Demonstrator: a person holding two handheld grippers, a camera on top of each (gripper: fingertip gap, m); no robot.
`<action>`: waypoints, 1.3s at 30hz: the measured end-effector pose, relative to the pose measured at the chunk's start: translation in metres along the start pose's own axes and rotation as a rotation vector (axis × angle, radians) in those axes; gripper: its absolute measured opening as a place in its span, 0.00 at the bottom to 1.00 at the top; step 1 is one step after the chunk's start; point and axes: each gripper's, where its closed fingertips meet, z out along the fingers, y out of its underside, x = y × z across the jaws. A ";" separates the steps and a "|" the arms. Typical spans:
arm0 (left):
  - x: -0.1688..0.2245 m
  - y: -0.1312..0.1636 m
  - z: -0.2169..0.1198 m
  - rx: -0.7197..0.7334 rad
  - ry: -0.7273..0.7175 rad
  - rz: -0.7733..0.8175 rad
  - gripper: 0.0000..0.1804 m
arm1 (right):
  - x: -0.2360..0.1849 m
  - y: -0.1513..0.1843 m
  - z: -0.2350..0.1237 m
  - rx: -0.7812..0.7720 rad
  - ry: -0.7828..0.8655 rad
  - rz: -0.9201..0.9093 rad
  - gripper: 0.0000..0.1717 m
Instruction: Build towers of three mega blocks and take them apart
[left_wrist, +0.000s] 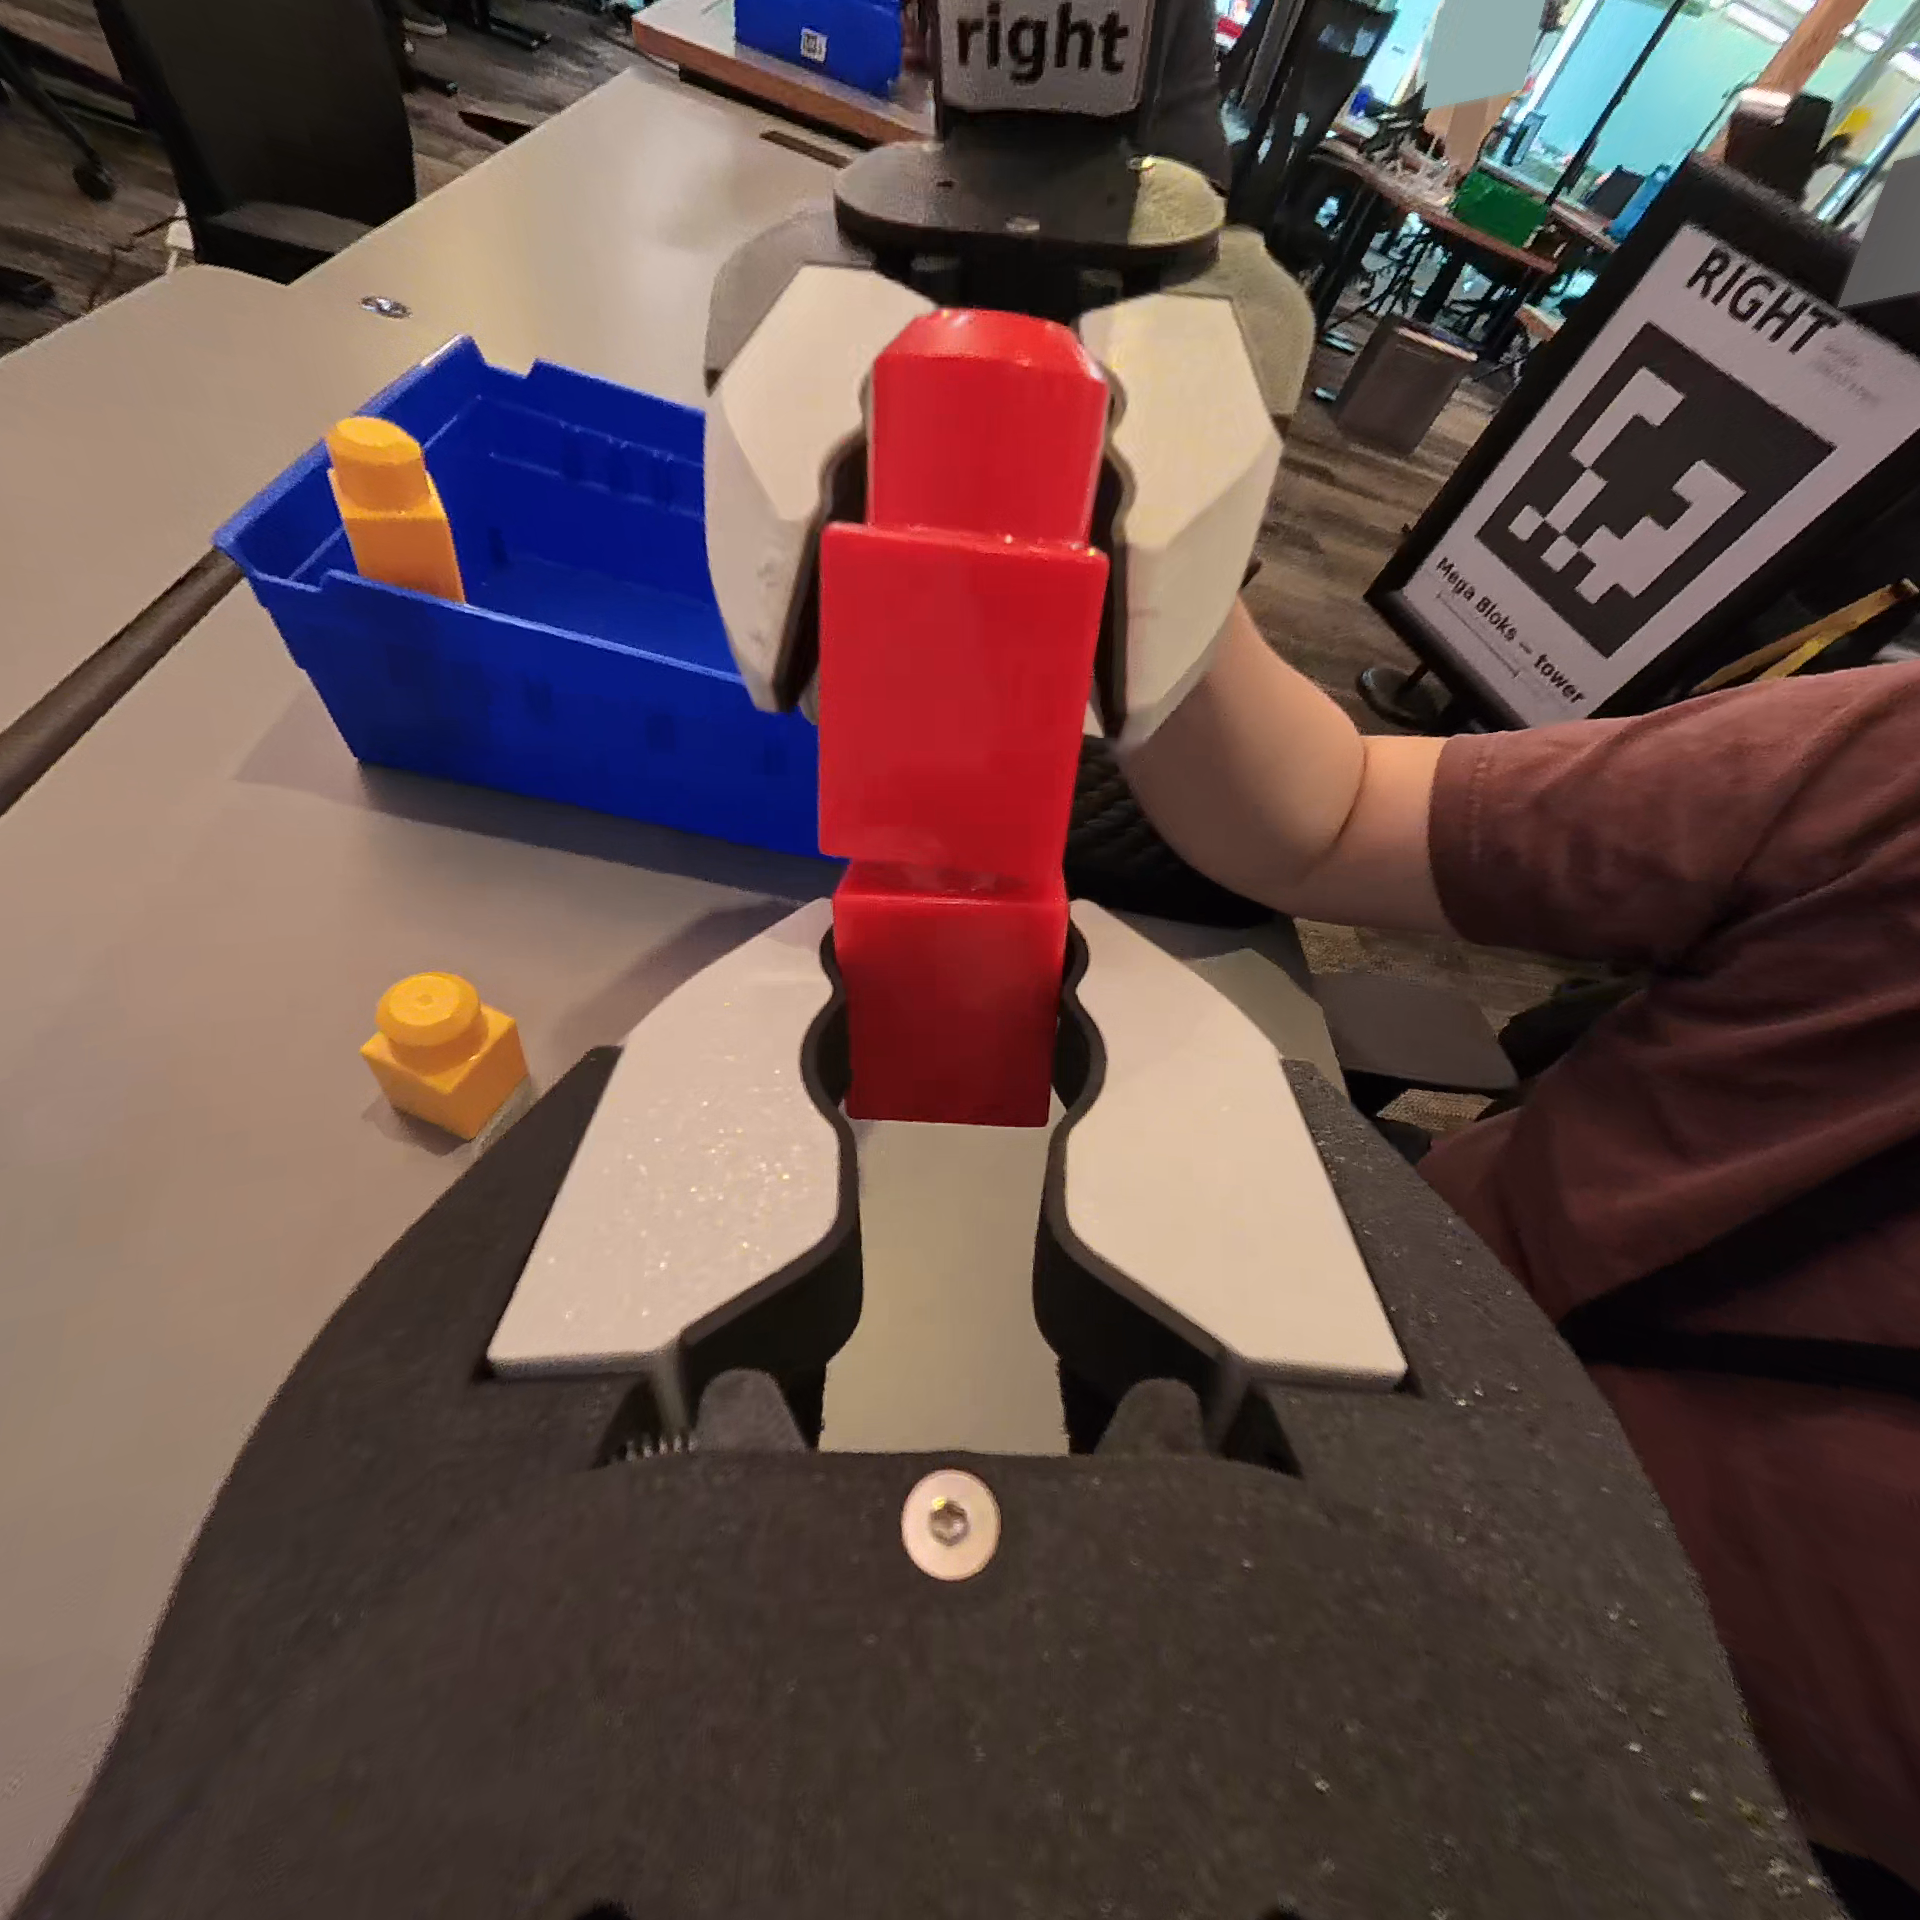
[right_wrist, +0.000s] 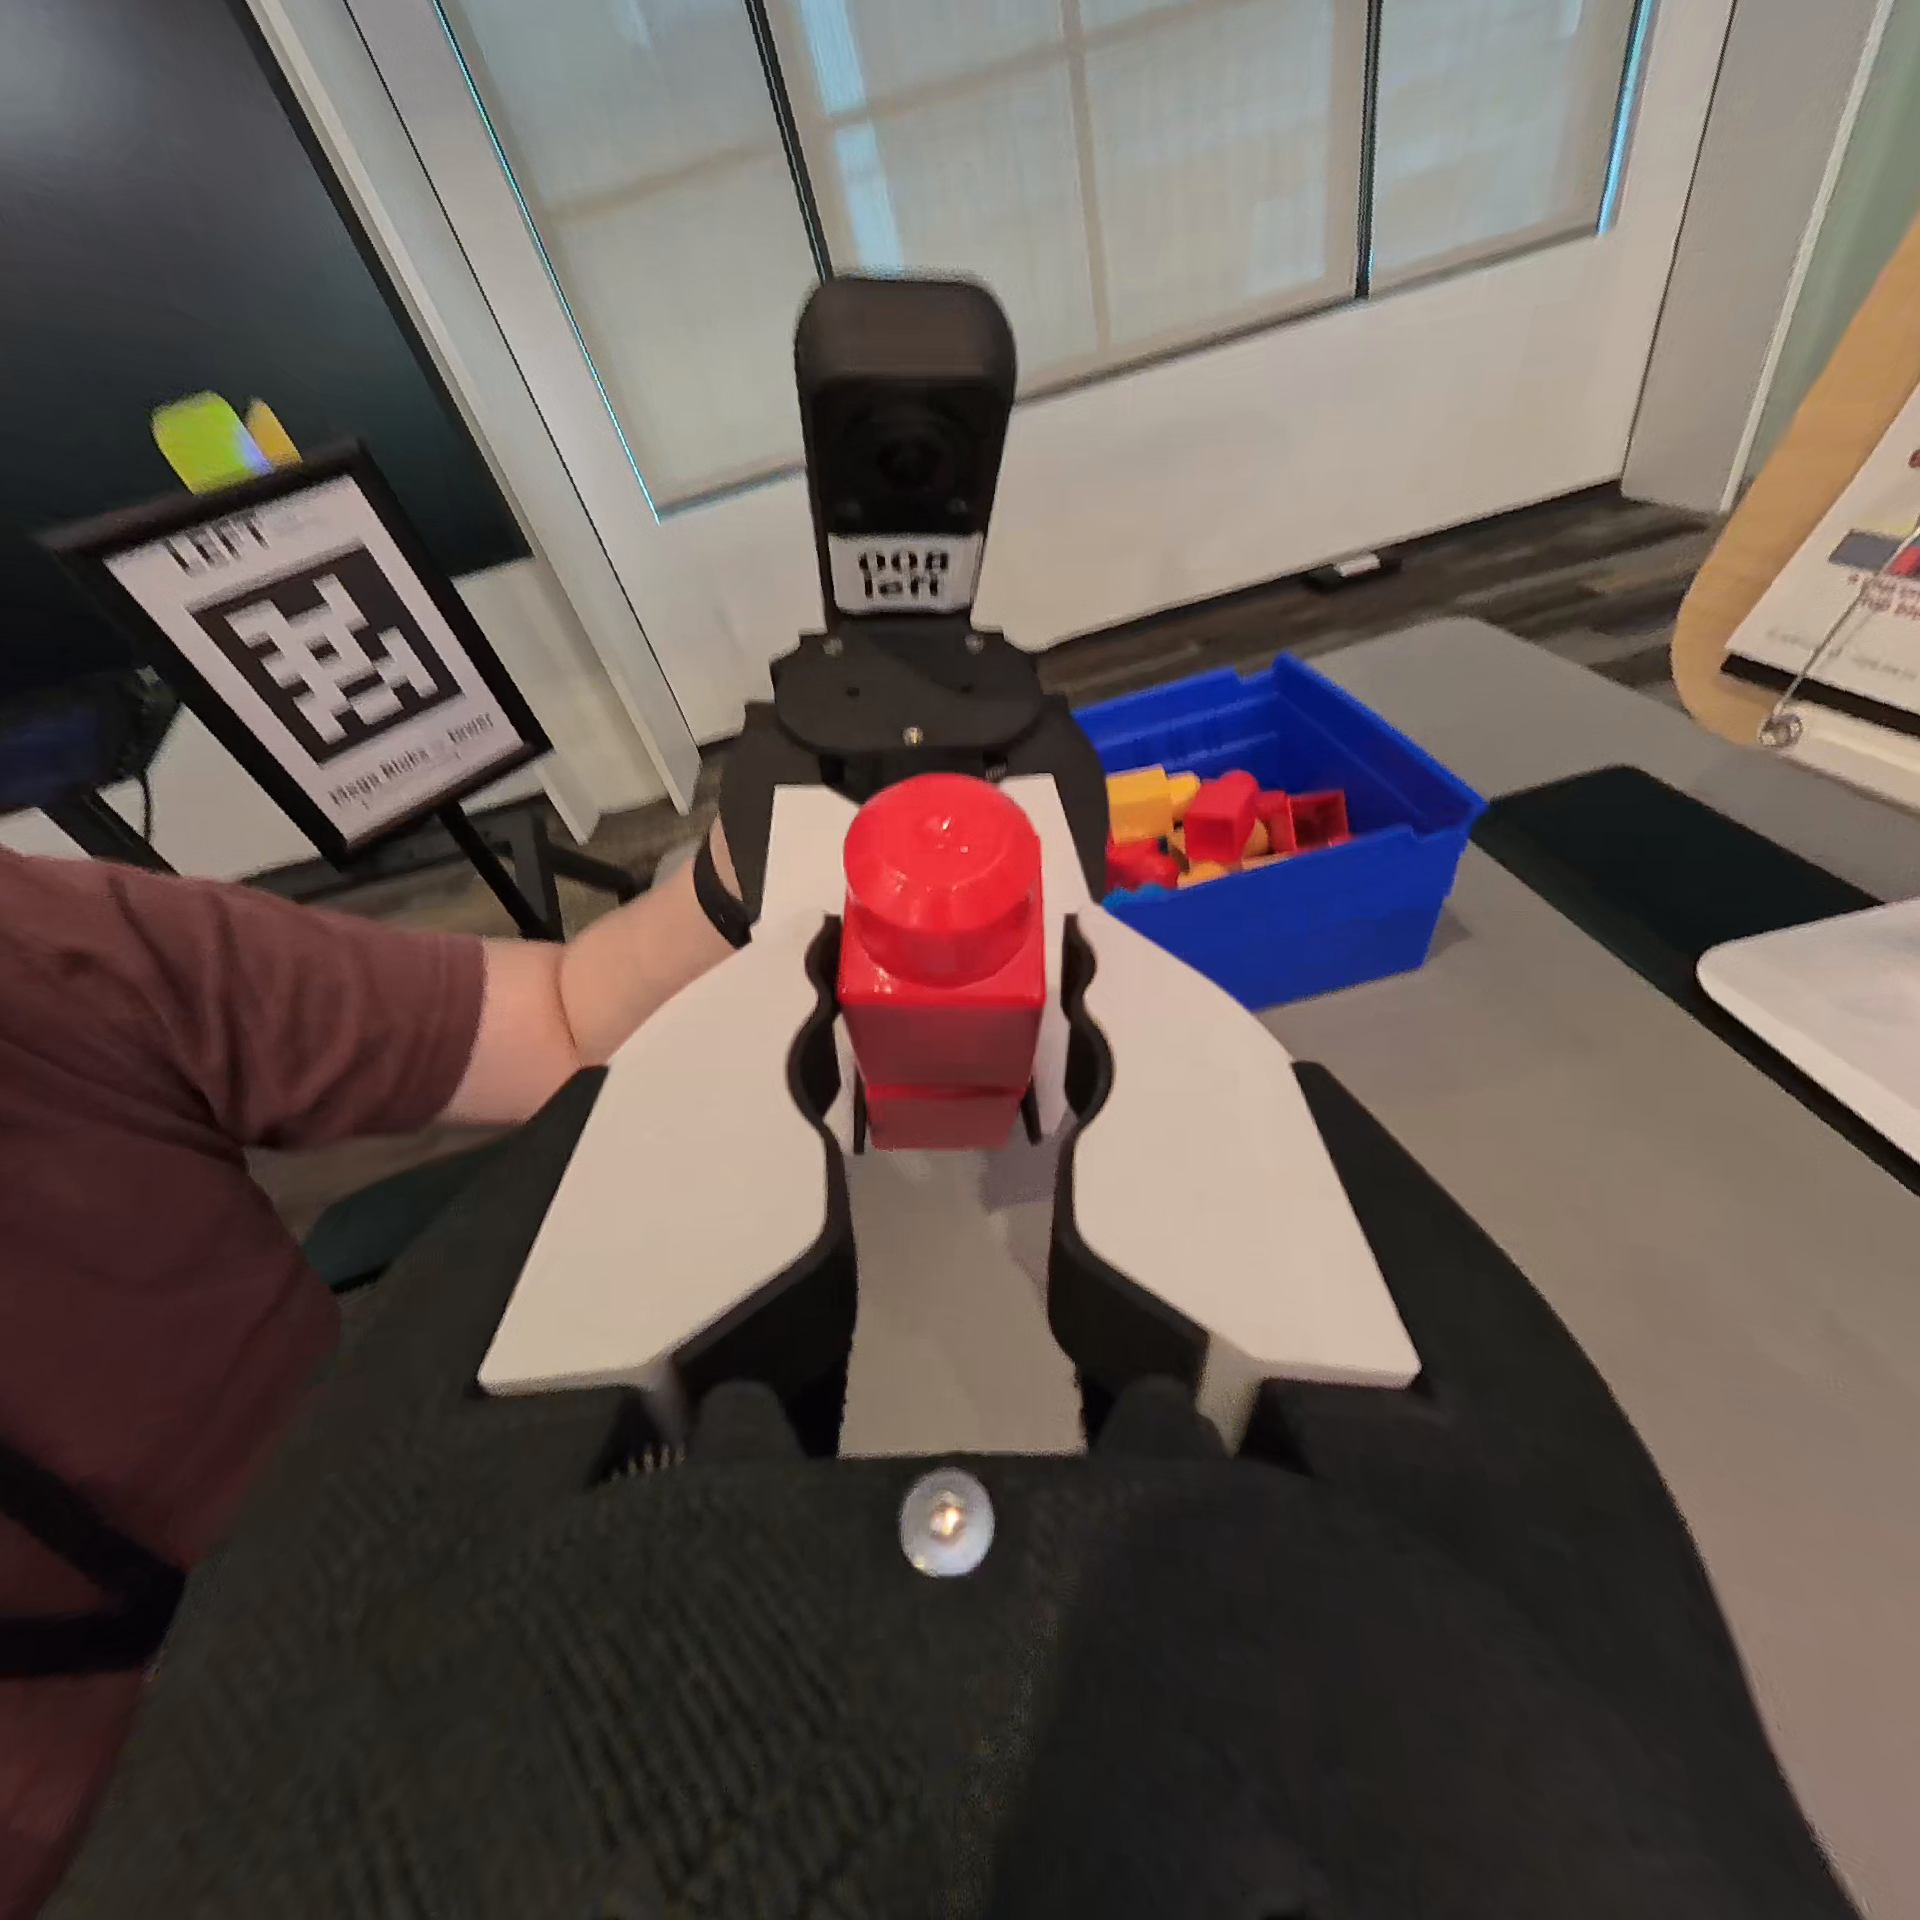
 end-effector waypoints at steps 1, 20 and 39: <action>0.000 -0.002 0.000 0.011 -0.010 0.002 0.20 | -0.001 -0.003 0.000 0.021 -0.005 0.008 0.23; 0.015 0.002 0.008 -0.040 0.069 -0.035 0.19 | -0.013 0.010 0.000 -0.086 -0.098 0.053 0.22; 0.006 -0.008 -0.015 0.012 0.019 0.003 0.20 | -0.003 -0.013 0.004 0.101 0.036 -0.157 0.28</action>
